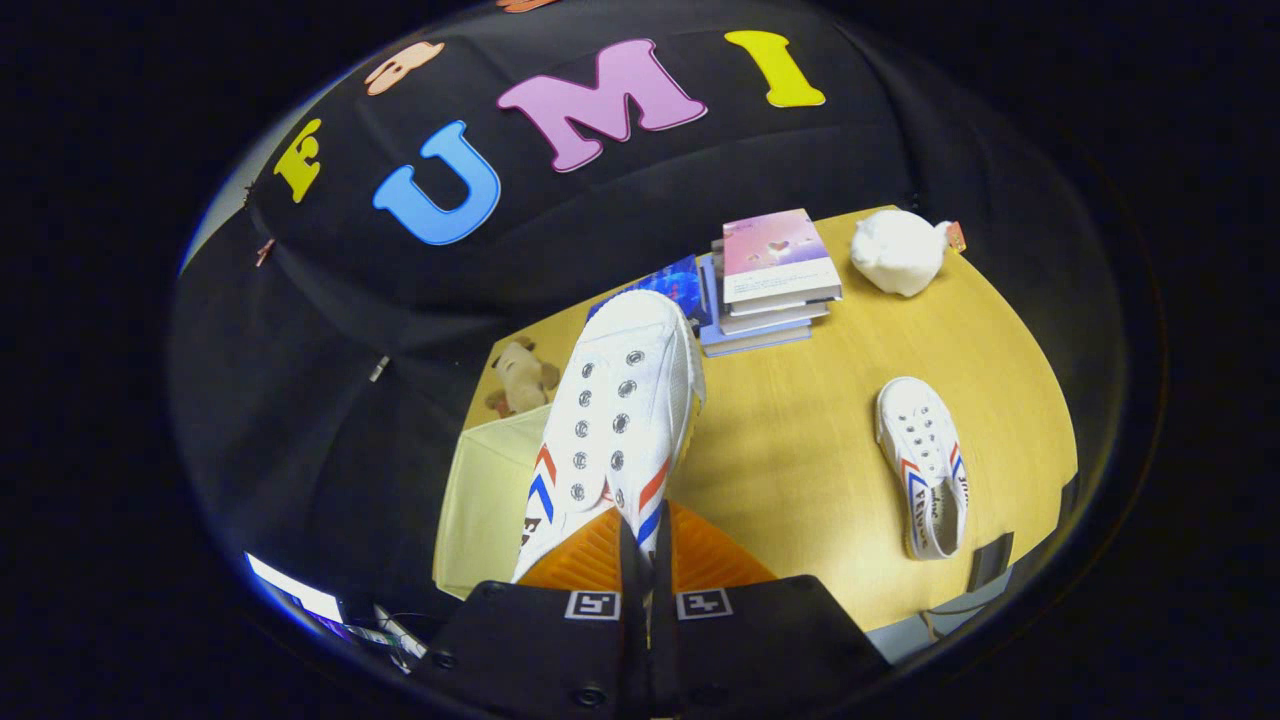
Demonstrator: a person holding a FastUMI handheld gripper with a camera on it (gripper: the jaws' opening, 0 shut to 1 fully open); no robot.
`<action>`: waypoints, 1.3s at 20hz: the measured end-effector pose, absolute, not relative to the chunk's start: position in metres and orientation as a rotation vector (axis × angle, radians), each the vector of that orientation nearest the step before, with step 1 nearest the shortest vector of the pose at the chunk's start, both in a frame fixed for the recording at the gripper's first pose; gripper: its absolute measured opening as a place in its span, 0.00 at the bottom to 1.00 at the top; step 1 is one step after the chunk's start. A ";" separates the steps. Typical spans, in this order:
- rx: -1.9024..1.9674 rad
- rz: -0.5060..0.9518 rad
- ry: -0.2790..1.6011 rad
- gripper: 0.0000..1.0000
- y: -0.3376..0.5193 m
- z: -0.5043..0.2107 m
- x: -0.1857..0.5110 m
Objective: Open the storage box then place both shoes into the box .Put the left shoe in first, then the right shoe, with the right side of both shoes facing outward in a uniform manner.
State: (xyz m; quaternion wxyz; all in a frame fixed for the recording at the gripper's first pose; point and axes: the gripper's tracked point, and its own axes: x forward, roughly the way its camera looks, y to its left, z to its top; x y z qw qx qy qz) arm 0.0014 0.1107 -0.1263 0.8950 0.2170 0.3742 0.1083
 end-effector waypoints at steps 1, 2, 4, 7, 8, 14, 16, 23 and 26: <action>0.462 0.245 0.774 0.06 0.125 -0.117 0.000; 0.465 0.267 0.769 0.06 0.140 -0.109 0.000; 0.436 0.309 0.769 0.05 0.166 -0.099 -0.002; 0.402 0.364 0.802 0.06 0.206 -0.102 -0.008; 0.400 0.380 0.823 0.05 0.219 -0.106 -0.011; 0.370 0.424 0.948 0.05 0.281 -0.154 -0.018; 0.354 0.411 0.979 0.06 0.297 -0.171 -0.016; 0.226 0.338 1.092 0.05 0.329 -0.239 -0.008; 0.145 0.281 1.122 0.06 0.330 -0.262 -0.003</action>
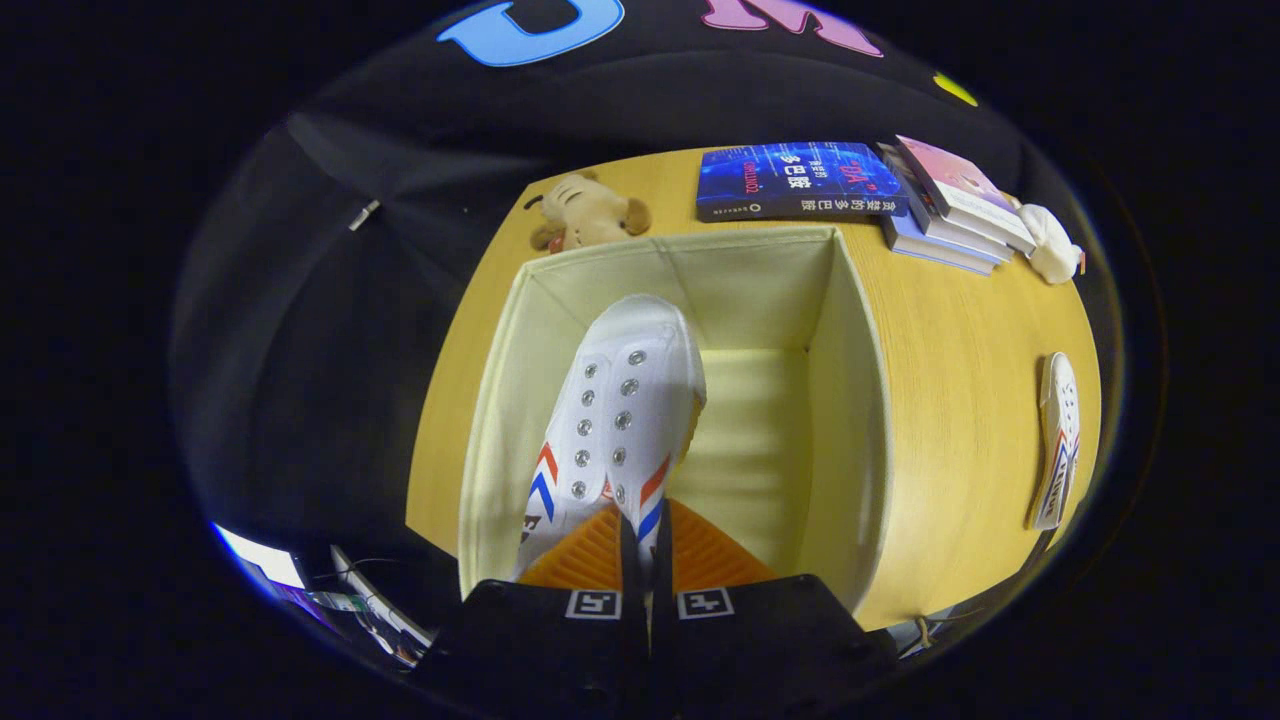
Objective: Open the storage box then place both shoes into the box .Put the left shoe in first, then the right shoe, with the right side of both shoes facing outward in a uniform manner.
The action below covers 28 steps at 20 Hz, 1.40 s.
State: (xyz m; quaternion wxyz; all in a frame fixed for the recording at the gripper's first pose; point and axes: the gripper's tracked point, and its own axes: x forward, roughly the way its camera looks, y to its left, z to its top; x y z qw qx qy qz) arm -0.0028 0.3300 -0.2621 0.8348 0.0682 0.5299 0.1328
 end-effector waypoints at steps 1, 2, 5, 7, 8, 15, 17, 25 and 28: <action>0.134 0.277 1.133 0.06 0.331 -0.269 -0.001; 0.133 0.279 1.146 0.06 0.334 -0.274 -0.001; 0.133 0.294 1.156 0.07 0.345 -0.282 0.000; 0.168 0.348 1.122 0.24 0.363 -0.274 0.007; 0.162 0.358 1.098 0.45 0.365 -0.268 0.011; 0.137 0.387 0.927 0.99 0.331 -0.205 0.021; 0.143 0.370 0.882 0.99 0.304 -0.187 0.022; 0.097 0.251 0.754 0.99 0.172 -0.139 0.020; 0.066 0.216 0.747 0.99 0.120 -0.136 0.016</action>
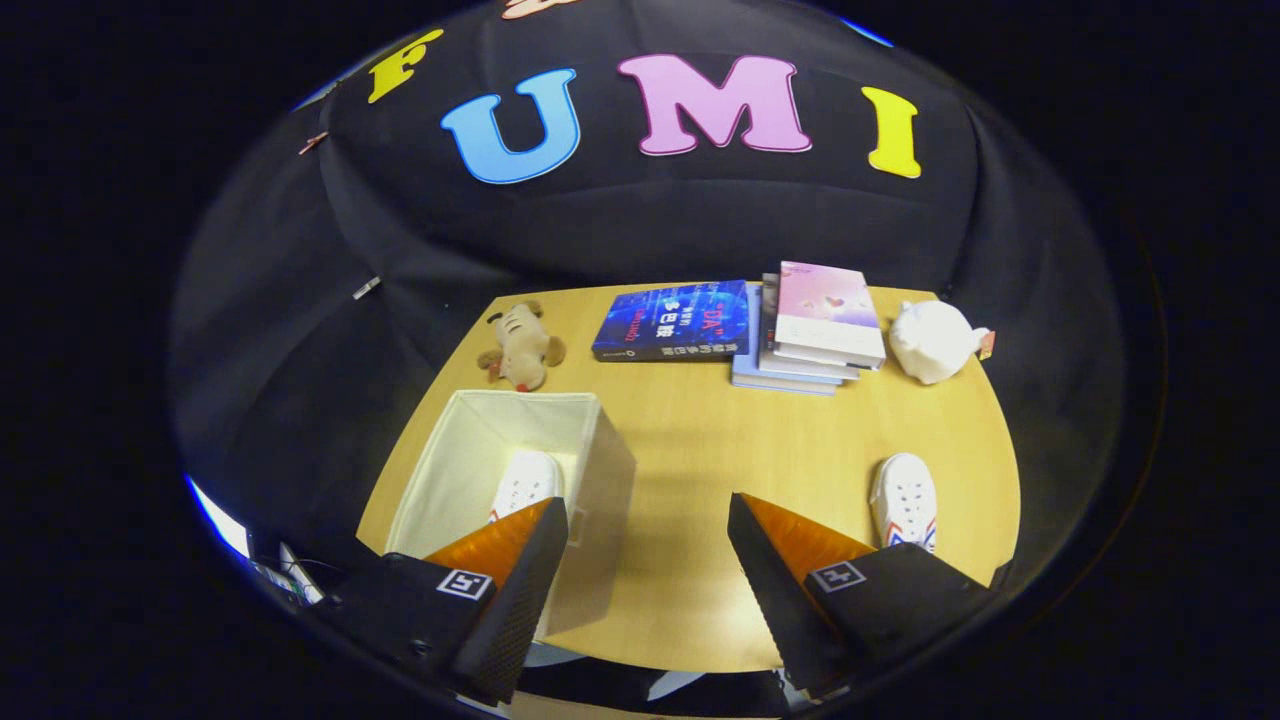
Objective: Open the storage box then place both shoes into the box .Put the left shoe in first, then the right shoe, with the right side of both shoes facing outward in a uniform manner.
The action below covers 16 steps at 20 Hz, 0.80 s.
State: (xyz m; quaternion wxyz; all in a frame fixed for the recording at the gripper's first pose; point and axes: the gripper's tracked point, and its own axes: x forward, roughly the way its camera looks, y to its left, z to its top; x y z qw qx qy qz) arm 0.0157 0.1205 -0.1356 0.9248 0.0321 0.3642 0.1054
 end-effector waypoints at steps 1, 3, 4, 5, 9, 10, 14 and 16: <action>0.055 0.201 0.748 0.99 0.102 -0.138 0.015; 0.051 0.173 0.770 0.99 0.067 -0.148 0.011; 0.057 0.158 0.785 0.99 0.050 -0.153 0.008; 0.056 0.142 0.805 0.99 0.031 -0.161 0.005; 0.056 0.065 0.880 0.99 -0.041 -0.197 -0.006; 0.067 0.050 0.897 0.99 -0.056 -0.205 -0.008; 0.086 -0.005 0.952 0.99 -0.114 -0.235 -0.011; 0.076 -0.016 0.975 0.99 -0.139 -0.251 -0.009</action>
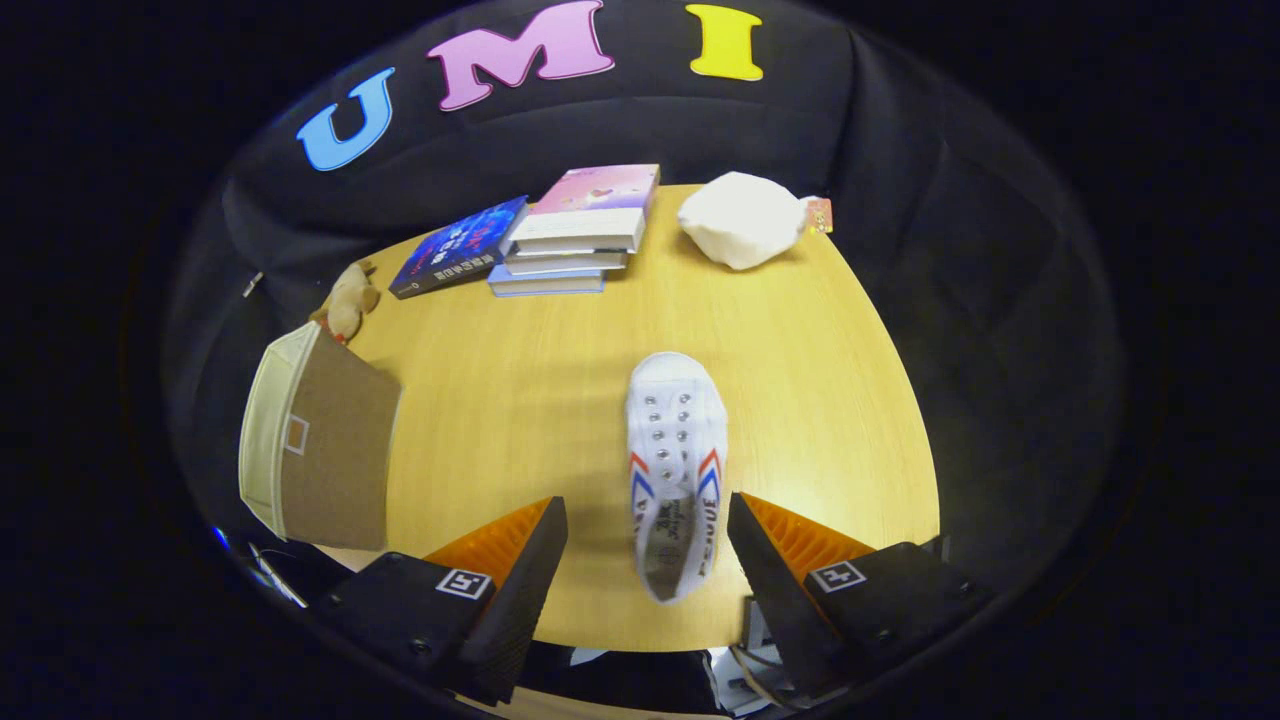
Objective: Open the storage box then place both shoes into the box .Put the left shoe in first, then the right shoe, with the right side of both shoes facing outward in a uniform manner.
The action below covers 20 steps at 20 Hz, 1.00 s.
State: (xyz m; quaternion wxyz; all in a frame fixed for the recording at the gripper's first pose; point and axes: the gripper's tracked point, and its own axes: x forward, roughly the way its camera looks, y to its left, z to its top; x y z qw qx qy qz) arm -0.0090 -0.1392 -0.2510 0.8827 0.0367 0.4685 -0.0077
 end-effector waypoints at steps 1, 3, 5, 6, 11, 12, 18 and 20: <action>0.067 -0.017 0.991 0.99 -0.150 -0.260 -0.008; 0.057 -0.012 1.028 0.99 -0.162 -0.280 -0.010; 0.075 0.014 1.074 0.99 -0.168 -0.299 -0.011; 0.097 0.027 1.091 0.96 -0.167 -0.308 -0.011; 0.120 0.060 1.147 0.88 -0.166 -0.345 -0.002; 0.120 0.065 1.147 0.81 -0.166 -0.347 0.001; 0.173 0.105 1.188 0.48 -0.159 -0.358 0.006; 0.208 0.111 1.191 0.46 -0.160 -0.357 0.007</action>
